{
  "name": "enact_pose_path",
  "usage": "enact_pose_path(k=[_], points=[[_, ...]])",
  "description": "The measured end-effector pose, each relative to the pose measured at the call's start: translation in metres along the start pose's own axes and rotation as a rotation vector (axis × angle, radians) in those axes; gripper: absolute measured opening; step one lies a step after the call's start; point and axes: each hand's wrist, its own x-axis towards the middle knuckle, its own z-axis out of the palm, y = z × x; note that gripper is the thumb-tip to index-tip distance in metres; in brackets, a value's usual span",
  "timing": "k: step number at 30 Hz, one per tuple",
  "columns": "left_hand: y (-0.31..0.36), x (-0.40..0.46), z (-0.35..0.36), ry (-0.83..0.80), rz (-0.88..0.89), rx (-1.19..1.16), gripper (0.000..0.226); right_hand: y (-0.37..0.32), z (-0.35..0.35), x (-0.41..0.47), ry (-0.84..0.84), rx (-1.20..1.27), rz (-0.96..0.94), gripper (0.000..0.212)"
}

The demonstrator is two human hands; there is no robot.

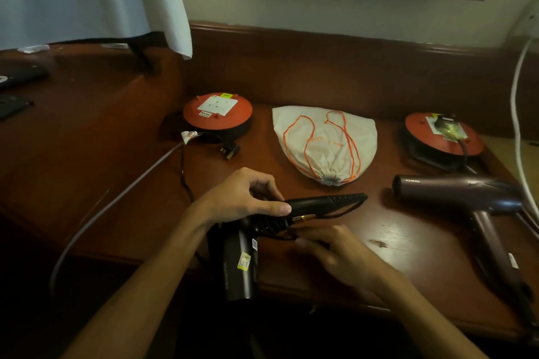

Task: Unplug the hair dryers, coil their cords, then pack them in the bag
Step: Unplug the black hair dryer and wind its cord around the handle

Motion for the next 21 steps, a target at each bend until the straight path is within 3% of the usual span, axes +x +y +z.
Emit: enact_pose_path(k=[3, 7, 11, 14, 16, 19, 21], points=[[0.0, -0.001, 0.0, -0.029, 0.009, 0.009, 0.025, 0.008, -0.012, 0.002, 0.046, 0.083, 0.007, 0.027], [-0.002, -0.001, -0.003, -0.027, 0.037, 0.005, 0.025, 0.016, -0.006, 0.016, 0.122, 0.039, -0.016, 0.017], [-0.007, -0.007, -0.013, 0.004, 0.042, -0.071, 0.025, 0.013, 0.002, 0.04, 0.099, 0.088, -0.111, 0.017], [-0.01, -0.008, -0.017, -0.029, 0.03, -0.075, 0.026, 0.01, -0.015, 0.053, 0.044, 0.168, -0.058, 0.033], [-0.01, -0.008, -0.015, -0.056, 0.013, -0.037, 0.029, 0.011, -0.028, 0.066, -0.013, 0.051, -0.066, 0.034], [-0.008, -0.007, -0.013, -0.079, 0.009, 0.014, 0.034, 0.021, -0.04, 0.087, -0.153, -0.236, -0.179, 0.02], [-0.01, -0.008, -0.015, -0.076, 0.007, -0.004, 0.036, 0.023, -0.045, 0.099, -0.207, -0.288, -0.171, 0.011]])
